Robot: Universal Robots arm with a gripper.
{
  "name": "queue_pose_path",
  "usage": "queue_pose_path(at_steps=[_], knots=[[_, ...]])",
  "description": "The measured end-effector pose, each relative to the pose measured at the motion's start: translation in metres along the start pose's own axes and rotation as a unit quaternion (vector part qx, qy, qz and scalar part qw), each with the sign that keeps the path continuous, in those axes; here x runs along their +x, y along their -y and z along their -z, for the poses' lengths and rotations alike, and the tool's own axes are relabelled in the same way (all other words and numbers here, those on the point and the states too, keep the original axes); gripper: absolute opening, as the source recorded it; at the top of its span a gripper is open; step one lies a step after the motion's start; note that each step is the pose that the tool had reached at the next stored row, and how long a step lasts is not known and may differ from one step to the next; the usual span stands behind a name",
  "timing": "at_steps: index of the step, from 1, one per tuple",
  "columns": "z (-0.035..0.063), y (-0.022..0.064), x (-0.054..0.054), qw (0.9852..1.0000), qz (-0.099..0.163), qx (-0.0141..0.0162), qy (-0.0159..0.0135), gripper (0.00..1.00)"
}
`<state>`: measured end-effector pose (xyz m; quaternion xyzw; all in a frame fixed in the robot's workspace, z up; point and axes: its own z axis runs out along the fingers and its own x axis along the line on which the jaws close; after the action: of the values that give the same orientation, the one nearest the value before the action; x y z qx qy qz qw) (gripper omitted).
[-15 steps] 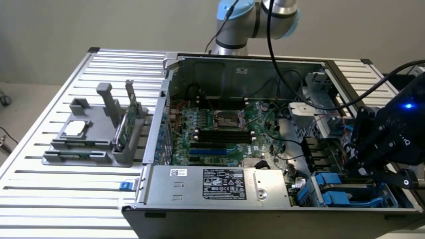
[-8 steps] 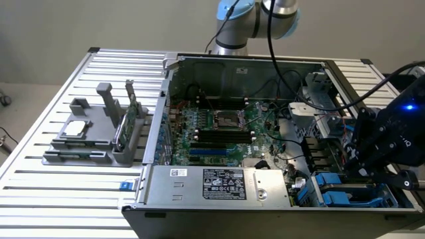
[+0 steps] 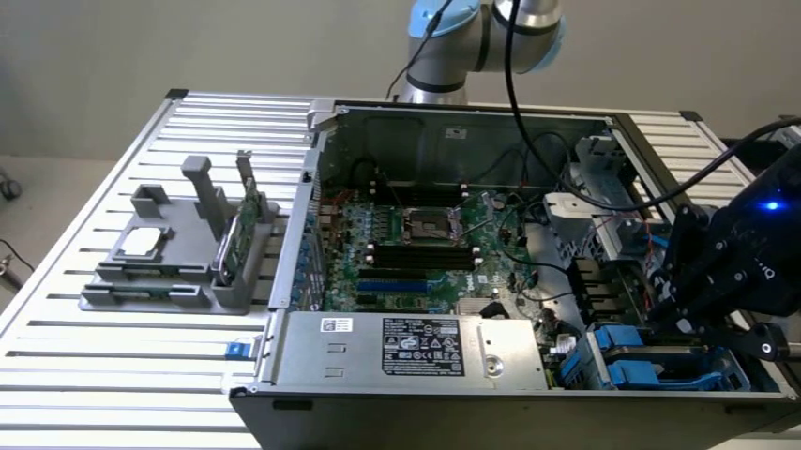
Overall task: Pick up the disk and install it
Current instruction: 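Insert the first disk wire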
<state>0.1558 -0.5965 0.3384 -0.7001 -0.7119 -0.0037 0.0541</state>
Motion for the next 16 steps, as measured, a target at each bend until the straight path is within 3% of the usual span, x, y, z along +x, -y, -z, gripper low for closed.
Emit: queue_pose_path(at_steps=[11, 16], knots=[[-0.001, -0.0003, -0.0026, 1.0, 0.0, -0.0001, -0.0035, 0.16], [-0.0009, -0.0003, -0.0045, 1.0, 0.0, -0.0005, -0.0066, 0.16]])
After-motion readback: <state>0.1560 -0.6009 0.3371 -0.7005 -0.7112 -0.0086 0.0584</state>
